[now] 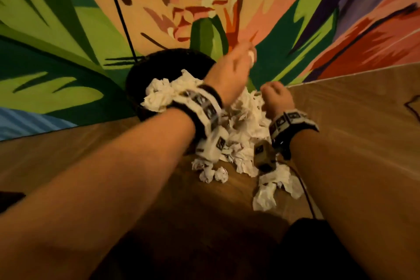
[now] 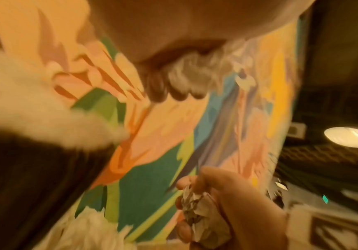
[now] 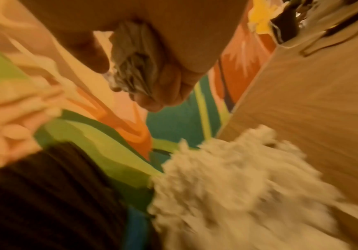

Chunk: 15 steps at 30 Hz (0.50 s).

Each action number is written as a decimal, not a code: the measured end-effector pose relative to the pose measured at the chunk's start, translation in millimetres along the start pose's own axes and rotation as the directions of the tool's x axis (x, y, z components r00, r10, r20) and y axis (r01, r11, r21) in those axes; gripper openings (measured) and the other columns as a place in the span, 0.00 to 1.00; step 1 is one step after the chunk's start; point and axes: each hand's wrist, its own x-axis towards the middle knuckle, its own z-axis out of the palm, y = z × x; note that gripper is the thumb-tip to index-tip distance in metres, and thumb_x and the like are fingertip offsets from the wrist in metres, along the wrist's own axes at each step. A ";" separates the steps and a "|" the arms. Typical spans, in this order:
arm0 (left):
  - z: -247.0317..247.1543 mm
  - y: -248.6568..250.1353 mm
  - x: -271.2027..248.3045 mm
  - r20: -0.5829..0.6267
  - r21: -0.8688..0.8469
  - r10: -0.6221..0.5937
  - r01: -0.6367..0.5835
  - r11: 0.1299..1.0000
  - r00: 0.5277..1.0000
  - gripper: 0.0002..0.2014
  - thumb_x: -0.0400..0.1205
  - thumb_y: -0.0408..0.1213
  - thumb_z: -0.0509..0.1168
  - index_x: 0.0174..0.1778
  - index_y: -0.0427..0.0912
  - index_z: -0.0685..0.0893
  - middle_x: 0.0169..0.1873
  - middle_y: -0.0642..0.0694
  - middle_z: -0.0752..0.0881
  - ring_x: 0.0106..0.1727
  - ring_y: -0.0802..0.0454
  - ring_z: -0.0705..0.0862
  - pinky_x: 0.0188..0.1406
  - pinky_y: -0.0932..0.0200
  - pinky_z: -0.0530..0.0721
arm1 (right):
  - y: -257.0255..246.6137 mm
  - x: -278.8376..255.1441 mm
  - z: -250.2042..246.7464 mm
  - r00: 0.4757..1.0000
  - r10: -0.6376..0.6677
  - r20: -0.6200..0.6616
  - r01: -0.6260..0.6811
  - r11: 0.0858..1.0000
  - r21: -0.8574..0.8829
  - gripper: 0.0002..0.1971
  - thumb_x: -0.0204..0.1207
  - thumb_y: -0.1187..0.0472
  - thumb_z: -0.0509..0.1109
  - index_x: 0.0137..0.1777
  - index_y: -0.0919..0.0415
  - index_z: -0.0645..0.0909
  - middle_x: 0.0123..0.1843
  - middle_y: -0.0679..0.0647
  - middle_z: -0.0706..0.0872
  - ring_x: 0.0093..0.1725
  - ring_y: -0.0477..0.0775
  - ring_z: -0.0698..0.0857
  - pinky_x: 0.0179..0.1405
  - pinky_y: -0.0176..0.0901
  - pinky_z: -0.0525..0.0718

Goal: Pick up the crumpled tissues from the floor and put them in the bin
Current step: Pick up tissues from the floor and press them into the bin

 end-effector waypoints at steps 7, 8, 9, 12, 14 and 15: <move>-116.9 -29.1 18.3 -0.120 0.307 -0.257 0.282 0.909 0.959 0.16 0.89 0.38 0.48 0.73 0.42 0.62 0.37 0.51 0.75 0.30 0.52 0.75 0.29 0.59 0.69 | -100.2 0.4 42.0 0.890 -0.306 0.339 0.391 0.894 -0.220 0.31 0.71 0.68 0.72 0.71 0.54 0.65 0.72 0.61 0.69 0.62 0.60 0.77 0.55 0.48 0.81; -122.3 -39.9 11.8 -0.105 0.333 -0.282 0.301 0.894 0.954 0.15 0.89 0.39 0.49 0.72 0.43 0.60 0.36 0.49 0.75 0.28 0.49 0.75 0.29 0.57 0.70 | -99.6 -6.5 49.1 0.878 -0.309 0.365 0.408 0.883 -0.233 0.34 0.70 0.67 0.73 0.74 0.53 0.64 0.74 0.60 0.67 0.65 0.59 0.76 0.56 0.47 0.80; -125.3 -50.8 4.7 -0.078 0.350 -0.305 0.313 0.883 0.949 0.12 0.89 0.39 0.50 0.68 0.44 0.60 0.35 0.47 0.74 0.27 0.45 0.74 0.29 0.55 0.70 | -96.5 -13.3 56.3 0.868 -0.317 0.382 0.431 0.863 -0.264 0.35 0.70 0.67 0.73 0.75 0.51 0.63 0.75 0.59 0.66 0.66 0.59 0.75 0.57 0.44 0.78; -119.9 -78.1 -13.7 -0.026 0.446 -0.358 0.332 0.831 0.933 0.07 0.88 0.39 0.56 0.57 0.46 0.63 0.31 0.44 0.75 0.28 0.43 0.75 0.28 0.53 0.70 | -78.4 -27.6 72.0 0.823 -0.389 0.414 0.530 0.787 -0.316 0.32 0.73 0.70 0.69 0.75 0.50 0.66 0.74 0.58 0.67 0.60 0.57 0.79 0.56 0.40 0.75; -115.7 -90.6 -22.7 -0.038 0.522 -0.367 0.331 0.786 0.930 0.08 0.85 0.41 0.64 0.53 0.48 0.70 0.35 0.46 0.80 0.33 0.45 0.79 0.29 0.54 0.70 | -69.3 -32.6 79.5 0.790 -0.414 0.451 0.579 0.745 -0.331 0.30 0.75 0.71 0.67 0.74 0.49 0.68 0.73 0.58 0.68 0.54 0.57 0.80 0.55 0.42 0.76; -114.5 -94.9 -27.1 -0.046 0.540 -0.371 0.335 0.772 0.928 0.08 0.82 0.41 0.68 0.50 0.49 0.74 0.39 0.46 0.82 0.38 0.46 0.81 0.33 0.54 0.73 | -65.8 -33.5 82.7 0.775 -0.419 0.473 0.601 0.722 -0.345 0.29 0.76 0.70 0.66 0.75 0.50 0.69 0.72 0.57 0.69 0.57 0.58 0.79 0.57 0.41 0.75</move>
